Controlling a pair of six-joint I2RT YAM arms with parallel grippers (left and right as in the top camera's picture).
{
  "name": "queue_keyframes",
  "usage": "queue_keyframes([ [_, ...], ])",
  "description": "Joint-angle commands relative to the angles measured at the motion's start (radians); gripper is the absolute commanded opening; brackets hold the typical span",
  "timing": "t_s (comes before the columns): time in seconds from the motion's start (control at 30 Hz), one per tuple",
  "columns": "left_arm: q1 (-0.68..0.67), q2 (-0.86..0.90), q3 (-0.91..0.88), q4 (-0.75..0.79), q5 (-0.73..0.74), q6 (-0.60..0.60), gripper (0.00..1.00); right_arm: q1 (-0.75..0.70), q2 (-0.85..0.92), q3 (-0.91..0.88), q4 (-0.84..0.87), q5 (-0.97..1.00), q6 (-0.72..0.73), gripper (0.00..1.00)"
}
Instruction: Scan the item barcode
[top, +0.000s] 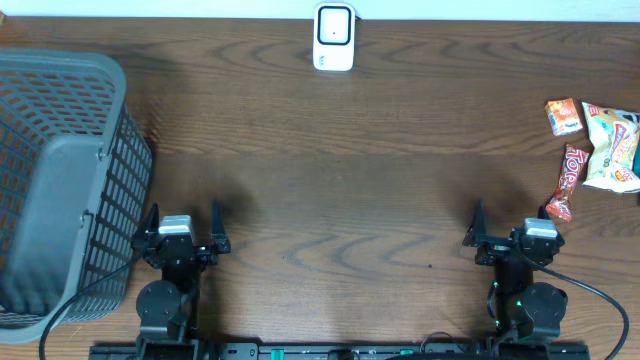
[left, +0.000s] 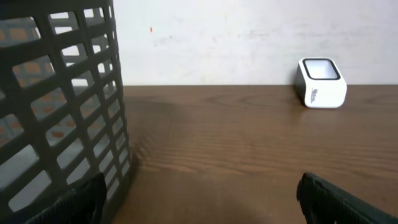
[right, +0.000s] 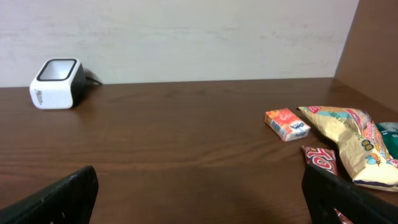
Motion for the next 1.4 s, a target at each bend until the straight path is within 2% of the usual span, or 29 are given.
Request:
queue_keyframes([
  [0.0,0.002,-0.009,-0.012,-0.008,0.005,0.017,0.98,-0.007,-0.002,-0.001,-0.005,-0.002,-0.011,0.99],
  [0.07,0.002,-0.009,-0.012,-0.079,0.005,0.012,0.98,-0.007,-0.002,-0.001,-0.005,-0.002,-0.011,0.99],
  [1.37,0.0,-0.006,-0.012,-0.078,0.034,0.006,0.98,-0.007,-0.002,-0.001,-0.005,-0.002,-0.011,0.99],
])
